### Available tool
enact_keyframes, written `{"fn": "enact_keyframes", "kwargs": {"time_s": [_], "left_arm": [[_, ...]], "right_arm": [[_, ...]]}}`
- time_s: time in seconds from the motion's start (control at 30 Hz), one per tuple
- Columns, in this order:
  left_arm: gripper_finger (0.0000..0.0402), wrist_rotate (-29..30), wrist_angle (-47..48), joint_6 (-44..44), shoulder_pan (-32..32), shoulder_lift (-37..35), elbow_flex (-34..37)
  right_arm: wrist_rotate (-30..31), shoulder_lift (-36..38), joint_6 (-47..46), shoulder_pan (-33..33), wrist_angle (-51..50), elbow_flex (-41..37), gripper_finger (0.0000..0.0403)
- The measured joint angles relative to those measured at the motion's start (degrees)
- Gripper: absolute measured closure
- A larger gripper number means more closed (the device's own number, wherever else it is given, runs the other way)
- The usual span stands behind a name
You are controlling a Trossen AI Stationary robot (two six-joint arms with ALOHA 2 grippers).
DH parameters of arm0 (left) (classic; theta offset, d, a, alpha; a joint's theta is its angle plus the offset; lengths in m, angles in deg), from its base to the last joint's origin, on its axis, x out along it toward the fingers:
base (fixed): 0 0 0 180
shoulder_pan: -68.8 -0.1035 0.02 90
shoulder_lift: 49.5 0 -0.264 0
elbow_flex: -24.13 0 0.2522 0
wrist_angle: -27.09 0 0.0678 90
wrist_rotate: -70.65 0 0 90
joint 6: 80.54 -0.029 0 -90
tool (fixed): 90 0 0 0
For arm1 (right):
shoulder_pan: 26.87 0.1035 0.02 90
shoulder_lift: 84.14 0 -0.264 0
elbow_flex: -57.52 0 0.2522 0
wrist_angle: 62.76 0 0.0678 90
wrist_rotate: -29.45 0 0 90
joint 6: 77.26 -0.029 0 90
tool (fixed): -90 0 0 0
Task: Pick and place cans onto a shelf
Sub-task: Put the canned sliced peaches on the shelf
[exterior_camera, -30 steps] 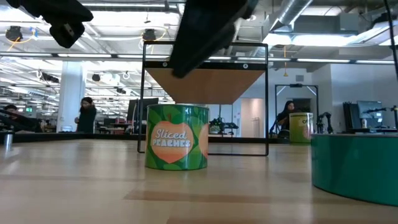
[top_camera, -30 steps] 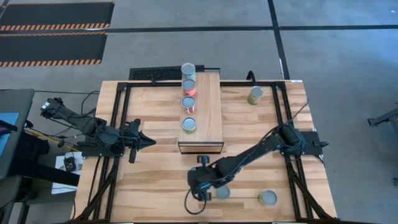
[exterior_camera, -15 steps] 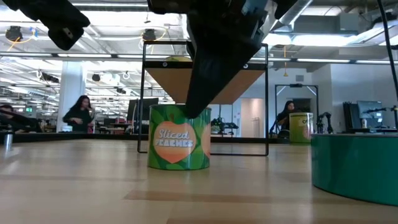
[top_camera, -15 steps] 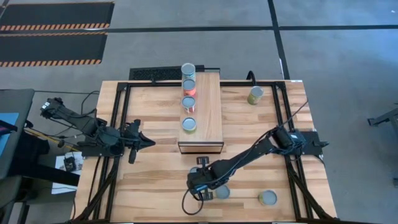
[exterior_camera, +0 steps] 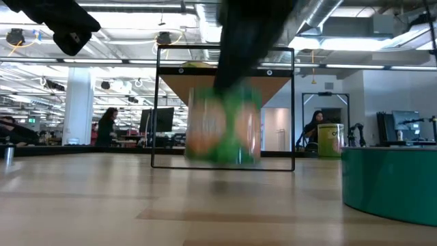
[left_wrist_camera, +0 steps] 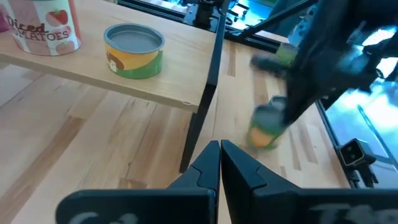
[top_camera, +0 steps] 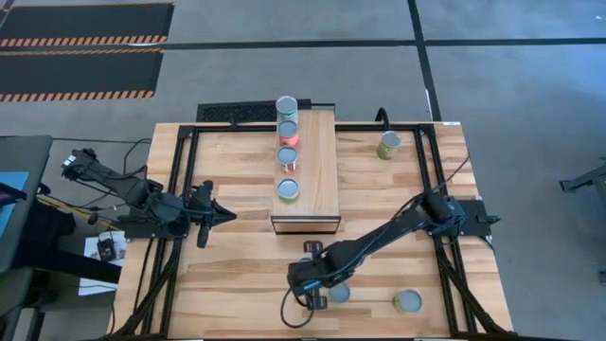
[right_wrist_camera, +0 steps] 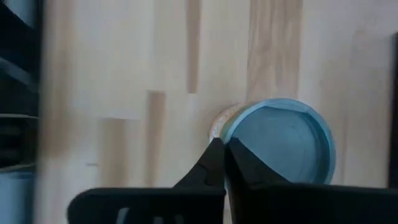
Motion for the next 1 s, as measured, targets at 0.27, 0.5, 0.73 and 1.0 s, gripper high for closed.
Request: {"fn": "enact_keyframes", "kwargs": {"time_s": [0.27, 0.5, 0.73, 1.0], "left_arm": [[0.0401, 2.77, 1.92, 2.09, -0.02, -0.02, -0.02], [0.0401, 3.34, 2.08, 2.12, -0.02, 0.00, -0.02], [0.0401, 8.48, 2.28, 1.69, -0.02, 0.03, -0.02], [0.0401, 10.77, 2.31, 1.24, -0.02, 0.02, -0.02]], "right_arm": [[0.85, 15.84, -11.34, 0.51, 0.09, 0.17, 0.0397], [10.01, 25.97, -12.94, -6.28, -1.11, 0.22, 0.0398], [11.37, 24.68, -12.89, -22.99, -10.48, 0.20, 0.0397], [5.53, 19.47, -8.36, -32.61, -12.61, 0.00, 0.0397]]}}
